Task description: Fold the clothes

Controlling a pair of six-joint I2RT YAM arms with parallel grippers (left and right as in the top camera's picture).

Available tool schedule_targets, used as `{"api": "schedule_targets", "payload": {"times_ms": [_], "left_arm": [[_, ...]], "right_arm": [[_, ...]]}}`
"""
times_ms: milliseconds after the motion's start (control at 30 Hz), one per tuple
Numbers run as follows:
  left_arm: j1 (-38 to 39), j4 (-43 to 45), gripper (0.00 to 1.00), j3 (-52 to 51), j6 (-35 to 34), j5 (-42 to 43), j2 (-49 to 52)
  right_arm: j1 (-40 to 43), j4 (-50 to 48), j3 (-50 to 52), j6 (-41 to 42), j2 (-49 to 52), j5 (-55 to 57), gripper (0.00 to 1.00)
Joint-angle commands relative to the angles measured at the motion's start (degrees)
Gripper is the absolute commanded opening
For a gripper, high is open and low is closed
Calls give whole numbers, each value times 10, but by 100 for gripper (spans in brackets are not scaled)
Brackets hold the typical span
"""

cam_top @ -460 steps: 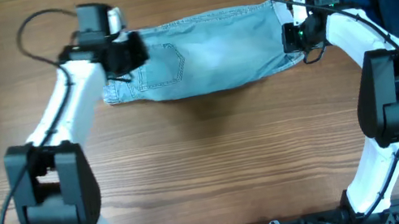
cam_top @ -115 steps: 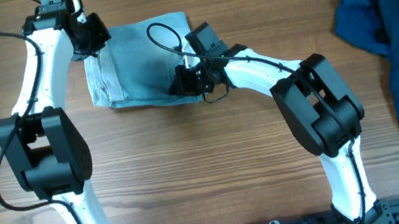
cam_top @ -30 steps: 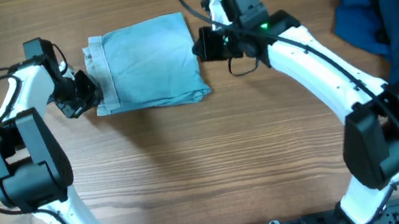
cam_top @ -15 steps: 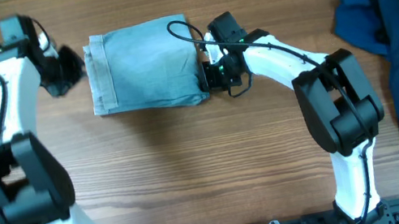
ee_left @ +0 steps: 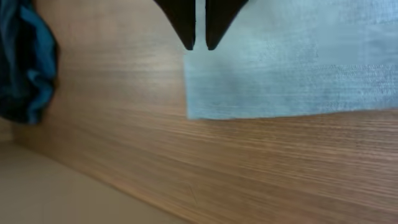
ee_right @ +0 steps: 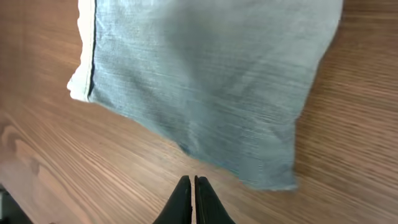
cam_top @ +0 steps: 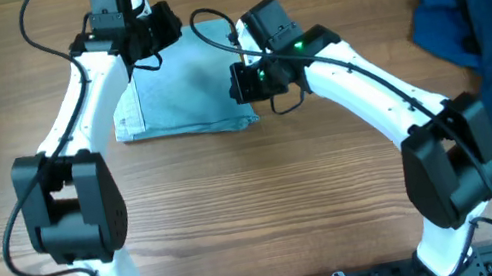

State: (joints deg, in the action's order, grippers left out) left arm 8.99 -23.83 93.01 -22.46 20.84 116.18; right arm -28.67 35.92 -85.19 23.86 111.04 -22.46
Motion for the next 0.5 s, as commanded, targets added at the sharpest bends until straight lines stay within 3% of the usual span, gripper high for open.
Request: {"api": "schedule_targets", "payload": {"times_ms": [0,300,467], "left_arm": [[-2,21,5,1,-5,-12,45],[-1,114,4,1,-14,23,163],[-3,114,4,1,-14,0,193]], "right_arm": [[-11,-21,5,28,30,9,4],[-30,-35,6,91,89,95,4],[-30,19,6,139,138,96,4]]}}
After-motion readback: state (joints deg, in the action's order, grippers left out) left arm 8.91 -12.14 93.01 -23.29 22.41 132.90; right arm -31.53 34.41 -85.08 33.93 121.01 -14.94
